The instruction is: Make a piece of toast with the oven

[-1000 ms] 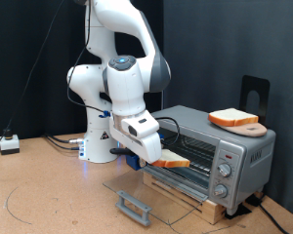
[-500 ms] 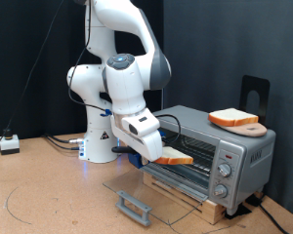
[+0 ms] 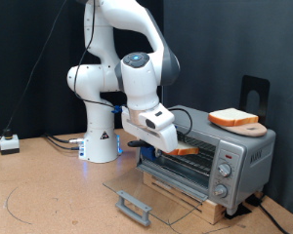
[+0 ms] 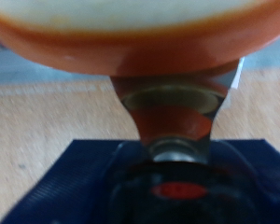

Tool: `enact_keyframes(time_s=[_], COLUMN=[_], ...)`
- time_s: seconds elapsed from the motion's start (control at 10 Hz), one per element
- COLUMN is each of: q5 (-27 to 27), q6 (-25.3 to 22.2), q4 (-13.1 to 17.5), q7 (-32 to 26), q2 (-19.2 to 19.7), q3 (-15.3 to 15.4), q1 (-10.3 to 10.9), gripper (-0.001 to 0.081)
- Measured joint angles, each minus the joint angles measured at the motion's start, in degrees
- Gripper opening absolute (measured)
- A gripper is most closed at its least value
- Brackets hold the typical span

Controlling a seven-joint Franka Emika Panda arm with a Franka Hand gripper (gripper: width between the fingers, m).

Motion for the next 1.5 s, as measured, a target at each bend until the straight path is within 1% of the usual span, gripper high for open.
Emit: enact_keyframes(time_s=[0.2,0.5,1.0,1.3,1.5], q5=[0.0,-0.4,-0.4,-0.6,-1.3], q6=[1.6,4.1,3.5,1.5,0.4], q4=[-2.4,-4.1,-3.8,-2.5,-1.7], q7=[2.1,4.3,3.3,2.4,2.4], q2=[-1.3,-1.4,-2.0,-2.1,-2.1], q3=[1.6,1.9,0.2,-1.2,-1.5], q1=[0.3,0.2,-1.1,-2.3,-2.8], gripper=[0.0398,0.0398,0.0398,0.0398,0.0398])
